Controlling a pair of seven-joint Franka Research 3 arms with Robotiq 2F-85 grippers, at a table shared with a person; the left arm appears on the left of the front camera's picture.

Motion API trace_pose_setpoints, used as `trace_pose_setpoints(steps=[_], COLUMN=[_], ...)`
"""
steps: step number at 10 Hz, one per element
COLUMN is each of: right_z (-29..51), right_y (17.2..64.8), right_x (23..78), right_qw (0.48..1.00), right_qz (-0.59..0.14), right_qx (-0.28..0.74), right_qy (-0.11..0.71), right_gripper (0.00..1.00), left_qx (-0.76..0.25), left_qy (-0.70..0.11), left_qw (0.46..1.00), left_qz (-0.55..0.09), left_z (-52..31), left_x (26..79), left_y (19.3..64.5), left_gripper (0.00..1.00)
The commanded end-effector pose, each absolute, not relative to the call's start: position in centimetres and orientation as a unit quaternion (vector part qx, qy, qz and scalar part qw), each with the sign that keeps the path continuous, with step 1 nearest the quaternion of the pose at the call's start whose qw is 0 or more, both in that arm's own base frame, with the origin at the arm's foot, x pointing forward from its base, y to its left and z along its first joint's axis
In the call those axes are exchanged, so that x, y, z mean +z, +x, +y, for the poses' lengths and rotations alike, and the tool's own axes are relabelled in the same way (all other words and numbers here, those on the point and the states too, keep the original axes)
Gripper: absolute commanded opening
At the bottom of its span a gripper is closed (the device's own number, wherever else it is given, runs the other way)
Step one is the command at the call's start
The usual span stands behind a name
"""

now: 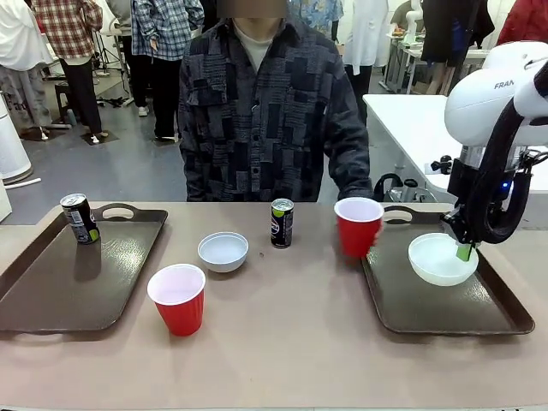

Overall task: Prepare tableware on both trays.
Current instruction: Pick up a Picnic Bowl from the table and place it on a Handle tray.

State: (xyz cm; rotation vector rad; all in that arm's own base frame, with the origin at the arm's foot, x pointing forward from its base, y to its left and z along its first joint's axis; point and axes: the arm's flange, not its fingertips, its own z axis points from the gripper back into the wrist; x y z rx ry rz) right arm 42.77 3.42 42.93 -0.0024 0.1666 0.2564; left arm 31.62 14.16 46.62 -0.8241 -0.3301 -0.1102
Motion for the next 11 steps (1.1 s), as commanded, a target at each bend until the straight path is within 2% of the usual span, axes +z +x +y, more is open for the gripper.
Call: trace_pose_setpoints(steps=[1,2,3,7,11], right_z=[7.0,9.8,10.3,9.3,9.1], right_y=[36.7,30.1,27.6,27.5,28.6], right_x=[45.2,48.1,49.3,48.6,48.5], right_qw=[0.974,0.975,0.977,0.976,0.977], right_qz=[0.159,0.112,0.118,0.145,0.142], right_qx=[0.149,0.195,0.180,0.163,0.159], right_qy=[0.064,0.005,-0.009,-0.005,-0.001], right_gripper=[0.04,0.04,0.04,0.04,0.04], left_qx=[-0.056,-0.056,-0.056,-0.056,-0.056], left_qy=[-0.407,-0.407,-0.407,-0.407,-0.407], left_qw=[0.897,0.897,0.897,0.897,0.897], left_qz=[-0.165,-0.165,-0.165,-0.165,-0.165], left_z=[14.3,14.3,14.3,14.3,14.3], left_x=[46.7,46.7,46.7,46.7,46.7], left_y=[31.6,31.6,31.6,31.6,31.6], left_gripper=[1.00,1.00,1.00,1.00,1.00])
